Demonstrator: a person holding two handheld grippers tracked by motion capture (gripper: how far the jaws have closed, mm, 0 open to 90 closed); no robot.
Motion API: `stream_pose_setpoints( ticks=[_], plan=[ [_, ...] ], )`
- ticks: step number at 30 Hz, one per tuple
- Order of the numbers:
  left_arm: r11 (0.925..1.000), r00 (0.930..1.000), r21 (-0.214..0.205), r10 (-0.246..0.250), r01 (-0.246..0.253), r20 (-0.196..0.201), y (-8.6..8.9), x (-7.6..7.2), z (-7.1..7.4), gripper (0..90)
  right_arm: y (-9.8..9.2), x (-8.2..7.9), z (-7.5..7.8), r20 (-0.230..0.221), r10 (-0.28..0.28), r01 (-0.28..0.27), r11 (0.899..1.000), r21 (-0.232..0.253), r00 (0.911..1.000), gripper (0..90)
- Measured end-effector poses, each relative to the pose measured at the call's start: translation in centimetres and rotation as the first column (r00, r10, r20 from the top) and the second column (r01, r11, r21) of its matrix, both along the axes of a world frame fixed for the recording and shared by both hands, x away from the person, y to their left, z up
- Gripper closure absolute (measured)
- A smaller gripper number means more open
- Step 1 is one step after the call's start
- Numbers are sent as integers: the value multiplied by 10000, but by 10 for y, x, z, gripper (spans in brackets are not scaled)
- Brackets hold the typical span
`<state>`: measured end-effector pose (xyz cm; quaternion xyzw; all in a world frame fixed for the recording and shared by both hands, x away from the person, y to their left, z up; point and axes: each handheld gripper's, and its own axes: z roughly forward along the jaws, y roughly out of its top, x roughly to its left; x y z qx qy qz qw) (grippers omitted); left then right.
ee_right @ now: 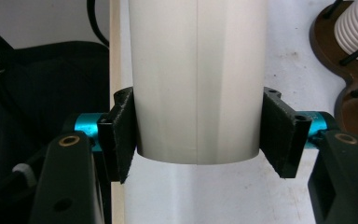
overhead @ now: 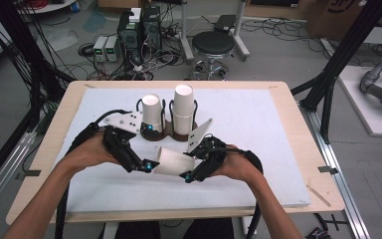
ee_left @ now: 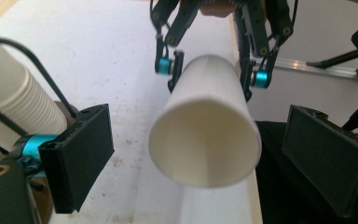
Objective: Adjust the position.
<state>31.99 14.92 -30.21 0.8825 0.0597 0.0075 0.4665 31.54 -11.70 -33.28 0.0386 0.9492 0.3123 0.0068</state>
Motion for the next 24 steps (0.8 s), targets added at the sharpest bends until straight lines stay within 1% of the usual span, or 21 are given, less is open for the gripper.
stream_pose_setpoints(
  ticks=[1, 2, 4, 6, 8, 10, 12, 14, 17, 18, 19, 21, 22, 23, 24],
  plan=[
    [10000, 9999, -65, 50, -51, -106, 2, 0, -3, 86, -2, 0, 0, -14, -27, 27, 9999, 126, 10000, 367],
    [10000, 9999, 21, 34, -34, -154, 4, 0, -6, 86, -4, 0, -1, -35, -60, 61, 9997, 246, 10000, 366],
    [9999, 9997, -18, 153, -154, -198, 6, -2, -13, 86, -9, 1, 0, -100, -170, 175, 9984, 543, 9998, 366],
    [9999, 9995, -70, 120, -122, -295, 9, -3, -18, 86, -14, 1, 0, -188, -270, 286, 9957, 879, 9995, 366],
    [9997, 9995, -102, 217, -220, -239, 9, -3, -23, 85, -17, 2, 0, -261, -316, 346, 9918, 1229, 9992, 366],
    [9998, 9995, -82, 194, -196, -257, 10, -4, -27, 87, -20, 2, -1, -342, -298, 347, 9876, 1534, 9990, 366],
    [9995, 9995, -202, 250, -254, -213, 10, -4, -29, 90, -23, 2, -1, -412, -359, 422, 9854, 1648, 9985, 366],
    [9985, 9990, -396, 365, -375, -254, 11, -4, -31, 90, -25, 2, -3, -469, -408, 486, 9824, 1805, 9981, 366],
    [9969, 9987, -646, 443, -459, -257, 12, -5, -35, 95, -28, 2, -5, -573, -389, 506, 9744, 2192, 9976, 366],
    [9955, 9980, -763, 544, -567, -325, 13, -5, -36, 95, -28, 2, -6, -604, -401, 530, 9720, 2288, 9974, 366],
    [9942, 9974, -860, 611, -642, -384, 13, -5, -38, 95, -29, 2, -7, -642, -417, 562, 9682, 2437, 9971, 366],
    [9912, 9968, -1115, 660, -706, -447, 14, -6, -41, 95, -31, 3, -10, -891, -324, 566, 9572, 2838, 9955, 366],
    [9897, 9968, -1253, 643, -699, -486, 14, -6, -42, 95, -31, 3, -12, -944, -320, 591, 9523, 2993, 9950, 366],
    [9873, 9964, -1418, 643, -716, -554, 15, -6, -43, 95, -32, 3, -14, -959, -327, 608, 9497, 3071, 9949, 366],
    [9848, 9963, -1568, 678, -753, -530, 15, -6, -44, 95, -32, 3, -16, -1041, -346, 663, 9455, 3189, 9940, 366]
  ],
)
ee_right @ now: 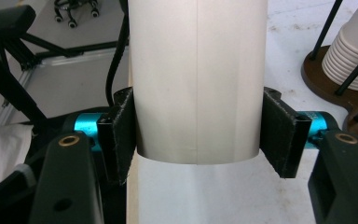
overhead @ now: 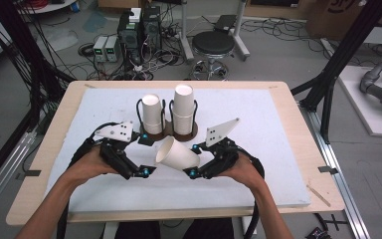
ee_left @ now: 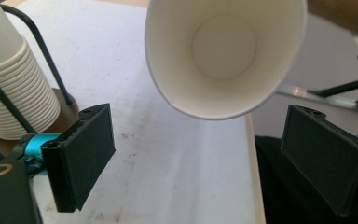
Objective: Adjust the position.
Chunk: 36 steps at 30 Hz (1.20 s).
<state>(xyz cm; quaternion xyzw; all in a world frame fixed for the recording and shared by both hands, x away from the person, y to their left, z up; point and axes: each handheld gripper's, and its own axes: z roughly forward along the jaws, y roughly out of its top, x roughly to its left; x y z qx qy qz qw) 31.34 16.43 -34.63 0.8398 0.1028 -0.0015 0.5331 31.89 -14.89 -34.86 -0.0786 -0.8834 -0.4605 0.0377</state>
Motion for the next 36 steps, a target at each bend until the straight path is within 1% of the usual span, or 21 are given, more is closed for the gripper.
stream_pose_setpoints(
  ticks=[3, 7, 13, 16, 17, 19, 22, 24, 26, 27, 30, 33, 35, 36],
  plan=[
    [9991, 10000, -429, 36, -38, -60, 1, -1, -4, 95, -1, 1, -6, -125, -56, 60, 9994, 329, 9999, 366],
    [9972, 9994, -733, 85, -109, -332, 1, -2, -11, 70, -1, -1, -12, -296, -59, 85, 9962, 863, 9995, 365],
    [9929, 9988, -1167, 182, -235, -459, 2, -4, -17, 70, -1, -2, -16, -393, -50, 106, 9896, 1435, 9992, 365],
    [9891, 9987, -1456, 156, -226, -485, 2, -5, -19, 70, -2, -3, -19, -412, -42, 113, 9848, 1734, 9991, 365],
    [9864, 9988, -1622, 180, -252, -457, 1, -6, -20, 70, -2, -3, -20, -382, 2, 66, 9837, 1798, 9993, 365],
    [9821, 9988, -1868, 171, -252, -450, 0, -7, -22, 70, -2, -3, -22, -380, -79, 155, 9789, 2037, 9992, 365],
    [9787, 9986, -2037, 144, -244, -504, -3, -8, -25, 70, -3, -3, -24, -427, -98, 192, 9743, 2243, 9990, 365],
    [9736, 9982, -2270, 101, -233, -591, -6, -9, -27, 70, -3, -4, -26, -389, -94, 180, 9739, 2263, 9992, 366],
    [9709, 9982, -2389, 47, -189, -595, -8, -9, -28, 70, -3, -5, -27, -495, -94, 203, 9745, 2236, 9987, 365],
    [9688, 9979, -2473, -6, -155, -647, -9, -8, -28, 70, -2, -4, -28, -409, -84, 174, 9740, 2258, 9991, 365],
    [9641, 9974, -2654, -118, -76, -714, -13, -8, -30, 70, -3, -5, -29, -439, -81, 181, 9723, 2331, 9990, 365],
    [9558, 9964, -2941, -230, -18, -811, -16, -7, -31, 70, -2, -5, -30, -406, -32, 130, 9699, 2430, 9992, 365],
    [9488, 9959, -3157, -302, 18, -852, -19, -7, -31, 70, -2, -6, -31, -437, -7, 113, 9701, 2422, 9990, 365],
    [9471, 9959, -3207, -350, 62, -839, -20, -7, -31, 70, -2, -6, -31, -408, 10, 91, 9694, 2453, 9992, 365]
  ],
)
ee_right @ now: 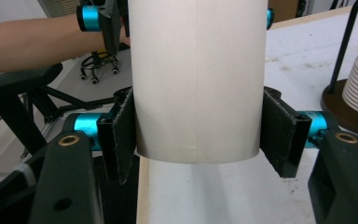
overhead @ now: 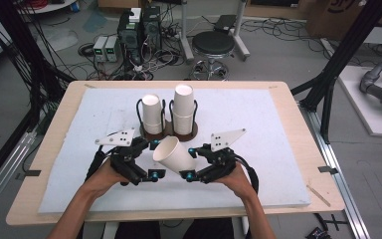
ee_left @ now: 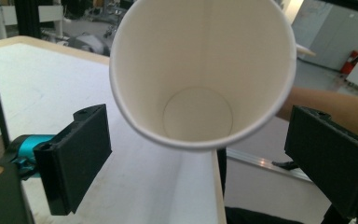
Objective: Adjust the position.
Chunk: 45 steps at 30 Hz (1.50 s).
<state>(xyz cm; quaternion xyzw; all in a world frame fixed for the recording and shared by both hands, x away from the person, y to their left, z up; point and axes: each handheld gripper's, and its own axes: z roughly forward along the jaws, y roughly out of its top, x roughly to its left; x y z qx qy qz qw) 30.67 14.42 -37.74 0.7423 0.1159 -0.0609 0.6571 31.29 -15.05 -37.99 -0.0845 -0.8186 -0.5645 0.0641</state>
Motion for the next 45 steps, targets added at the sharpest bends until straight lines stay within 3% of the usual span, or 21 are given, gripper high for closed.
stream_pose_setpoints(
  ticks=[7, 22, 27, 34, 45],
  plan=[
    [9996, 9998, -233, -175, 173, -64, -10, 0, 0, 70, 1, -1, -1, -37, 6, -6, 10000, 46, 10000, 366],
    [9997, 9998, -136, -180, 181, 64, -20, 3, 3, 71, 5, -2, -3, 5, 163, -163, 9999, 48, 9999, 366],
    [9999, 9999, -67, -140, 141, 87, -20, 3, 3, 107, 6, -1, -4, 119, 194, -195, 9998, 72, 9997, 366],
    [9995, 9992, -141, -267, 271, 281, -19, 3, 4, 279, 8, -2, -5, 95, 247, -248, 9997, 34, 9996, 369],
    [9996, 9990, -87, -269, 272, 364, -19, 3, 4, 302, 8, -2, -5, 202, 232, -232, 9997, 25, 9995, 364]
  ],
)
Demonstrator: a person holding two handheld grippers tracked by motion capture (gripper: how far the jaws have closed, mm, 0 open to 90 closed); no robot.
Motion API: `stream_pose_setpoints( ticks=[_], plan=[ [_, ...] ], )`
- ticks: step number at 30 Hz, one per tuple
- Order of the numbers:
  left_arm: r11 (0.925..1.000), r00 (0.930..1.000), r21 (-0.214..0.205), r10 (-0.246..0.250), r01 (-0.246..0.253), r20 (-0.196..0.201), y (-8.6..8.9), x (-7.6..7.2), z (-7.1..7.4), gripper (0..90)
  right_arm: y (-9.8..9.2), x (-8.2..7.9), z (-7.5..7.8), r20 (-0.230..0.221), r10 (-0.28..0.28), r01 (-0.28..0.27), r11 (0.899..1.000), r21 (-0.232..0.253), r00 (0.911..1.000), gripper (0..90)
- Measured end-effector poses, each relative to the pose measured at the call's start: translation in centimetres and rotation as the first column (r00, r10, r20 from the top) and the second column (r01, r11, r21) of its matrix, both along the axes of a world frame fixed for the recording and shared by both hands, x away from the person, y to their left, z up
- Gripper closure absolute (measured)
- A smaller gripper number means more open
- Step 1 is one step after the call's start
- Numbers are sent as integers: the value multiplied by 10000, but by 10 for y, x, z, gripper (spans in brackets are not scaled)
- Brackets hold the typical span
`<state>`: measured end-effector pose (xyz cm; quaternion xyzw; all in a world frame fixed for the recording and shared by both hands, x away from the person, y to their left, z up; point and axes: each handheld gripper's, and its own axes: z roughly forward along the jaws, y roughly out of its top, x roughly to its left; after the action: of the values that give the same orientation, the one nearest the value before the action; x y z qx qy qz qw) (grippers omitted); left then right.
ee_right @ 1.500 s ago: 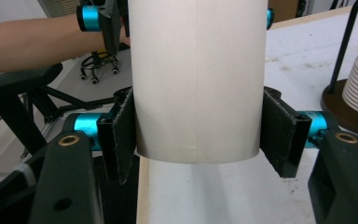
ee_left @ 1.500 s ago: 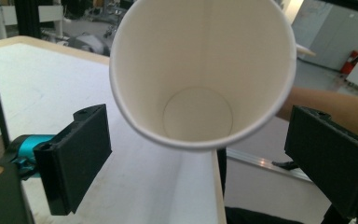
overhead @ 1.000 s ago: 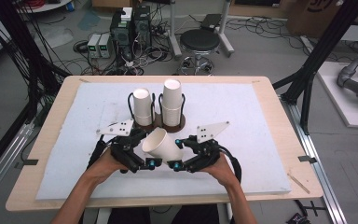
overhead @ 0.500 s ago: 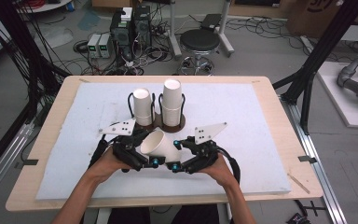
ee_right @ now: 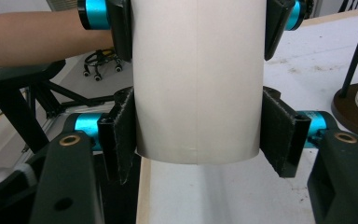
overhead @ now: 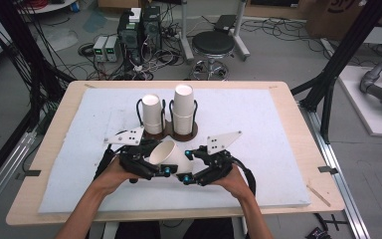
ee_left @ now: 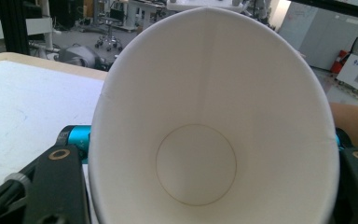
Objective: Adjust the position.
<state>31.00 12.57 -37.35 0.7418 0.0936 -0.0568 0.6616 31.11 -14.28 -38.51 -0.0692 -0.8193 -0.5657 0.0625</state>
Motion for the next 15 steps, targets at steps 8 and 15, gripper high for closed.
stream_pose_setpoints(
  ticks=[8, 15],
  plan=[
    [9998, 9999, 142, 114, -114, 38, 2, 0, 0, 290, 3, -1, 0, -113, -848, 843, 9957, -379, 9963, 134],
    [9998, 9998, 130, 153, -154, 85, 4, 0, 1, 293, 2, -2, 1, -57, -827, 824, 9957, -424, 9966, 134]
  ],
)
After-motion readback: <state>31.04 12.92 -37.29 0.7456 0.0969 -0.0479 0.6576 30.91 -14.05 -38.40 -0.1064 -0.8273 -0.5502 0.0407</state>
